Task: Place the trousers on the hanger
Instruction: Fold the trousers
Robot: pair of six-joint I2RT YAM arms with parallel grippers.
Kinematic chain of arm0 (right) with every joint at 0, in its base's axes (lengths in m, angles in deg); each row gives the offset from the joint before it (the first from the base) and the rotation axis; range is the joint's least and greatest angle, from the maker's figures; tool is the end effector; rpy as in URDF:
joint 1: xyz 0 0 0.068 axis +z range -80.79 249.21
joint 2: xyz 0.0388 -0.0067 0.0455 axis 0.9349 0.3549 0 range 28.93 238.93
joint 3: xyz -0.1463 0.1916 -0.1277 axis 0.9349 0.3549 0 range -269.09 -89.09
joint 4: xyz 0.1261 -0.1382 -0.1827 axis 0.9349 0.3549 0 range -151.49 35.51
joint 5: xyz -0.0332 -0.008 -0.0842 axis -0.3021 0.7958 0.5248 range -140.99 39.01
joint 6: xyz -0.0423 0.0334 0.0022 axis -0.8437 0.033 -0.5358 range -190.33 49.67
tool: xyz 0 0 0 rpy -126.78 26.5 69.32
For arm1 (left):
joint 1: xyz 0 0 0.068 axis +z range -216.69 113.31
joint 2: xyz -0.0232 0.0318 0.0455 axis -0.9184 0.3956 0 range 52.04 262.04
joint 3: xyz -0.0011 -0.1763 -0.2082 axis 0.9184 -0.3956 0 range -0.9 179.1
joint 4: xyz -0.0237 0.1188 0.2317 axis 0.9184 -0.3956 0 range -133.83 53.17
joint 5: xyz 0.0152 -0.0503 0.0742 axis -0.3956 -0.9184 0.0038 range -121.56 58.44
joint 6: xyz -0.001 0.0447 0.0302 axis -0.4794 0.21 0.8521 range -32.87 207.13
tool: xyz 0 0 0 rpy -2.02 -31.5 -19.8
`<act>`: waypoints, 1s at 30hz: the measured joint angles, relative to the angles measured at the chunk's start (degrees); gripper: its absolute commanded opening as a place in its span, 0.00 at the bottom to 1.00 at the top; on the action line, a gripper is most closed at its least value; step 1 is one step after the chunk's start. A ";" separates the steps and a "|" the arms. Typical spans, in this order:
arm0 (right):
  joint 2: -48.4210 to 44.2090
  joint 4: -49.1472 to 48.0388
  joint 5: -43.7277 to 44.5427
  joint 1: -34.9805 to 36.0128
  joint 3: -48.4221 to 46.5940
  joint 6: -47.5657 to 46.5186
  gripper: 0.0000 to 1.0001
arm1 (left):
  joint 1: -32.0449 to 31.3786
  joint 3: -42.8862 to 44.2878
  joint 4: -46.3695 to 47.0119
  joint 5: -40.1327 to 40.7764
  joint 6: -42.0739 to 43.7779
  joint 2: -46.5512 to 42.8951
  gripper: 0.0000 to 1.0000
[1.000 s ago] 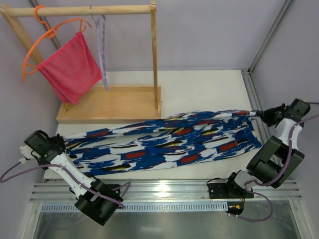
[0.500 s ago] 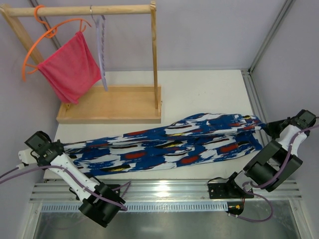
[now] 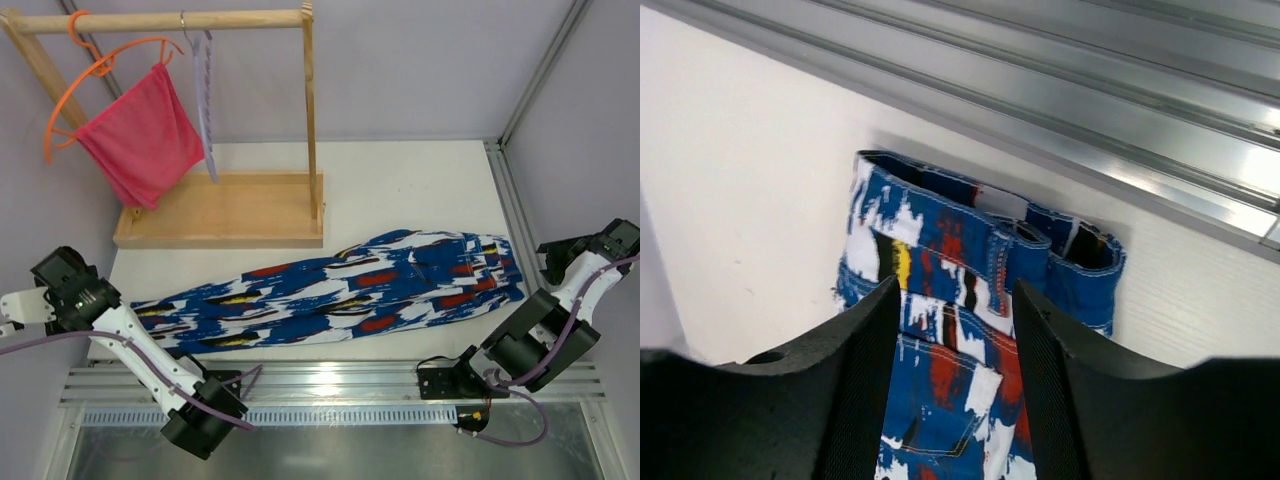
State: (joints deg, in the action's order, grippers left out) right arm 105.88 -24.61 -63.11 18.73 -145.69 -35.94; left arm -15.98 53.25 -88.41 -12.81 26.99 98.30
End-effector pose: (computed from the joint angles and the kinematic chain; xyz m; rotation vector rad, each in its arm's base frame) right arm 0.1776 -0.2034 0.2503 1.6571 1.9301 0.1626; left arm 0.0860 0.1232 0.3228 -1.9824 1.1693 0.2971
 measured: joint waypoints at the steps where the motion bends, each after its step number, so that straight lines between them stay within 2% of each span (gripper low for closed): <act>1: -0.61 0.09 -0.57 0.00 -0.42 0.00 0.52 | -0.20 0.52 0.33 0.02 0.50 0.26 0.74; 5: -3.02 -2.12 -3.58 5.09 -1.36 -0.39 0.54 | -0.52 -2.12 5.57 -5.81 2.16 1.20 0.66; 6: -2.45 -2.36 -3.87 8.50 -2.51 -0.81 0.54 | -0.50 -3.87 7.28 -8.68 2.27 1.51 0.61; 7: -1.33 -2.29 -3.39 13.03 -4.07 -1.40 0.54 | -0.55 -5.86 8.72 -11.23 2.16 1.81 0.60; 11: 2.89 -3.67 -1.99 30.84 -7.10 -2.56 0.52 | -1.70 -14.86 11.93 -18.58 2.75 3.06 0.60; 14: 2.23 -3.37 0.24 38.23 -3.45 -1.66 0.51 | -3.43 -17.81 11.52 -20.61 3.98 2.89 0.62; 17: 1.42 -2.51 2.71 42.12 0.96 -0.63 0.49 | -5.51 -18.73 11.89 -21.92 4.31 2.95 0.59; 20: 1.40 -2.12 4.52 44.94 4.68 0.04 0.48 | -6.47 -21.33 12.44 -22.67 3.96 4.07 0.50; 24: 1.25 -2.19 6.27 46.82 8.48 0.50 0.48 | -8.15 -25.44 12.52 -21.90 3.32 7.30 0.50; 30: -2.60 -2.91 6.93 46.95 9.53 1.75 0.48 | -12.63 -26.05 15.93 -18.49 1.44 15.45 0.49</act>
State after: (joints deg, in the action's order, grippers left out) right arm 103.27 -27.51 -56.18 65.68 -136.16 -34.19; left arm -28.61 27.19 -72.47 -31.31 28.43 113.76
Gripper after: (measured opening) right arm 0.484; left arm 0.495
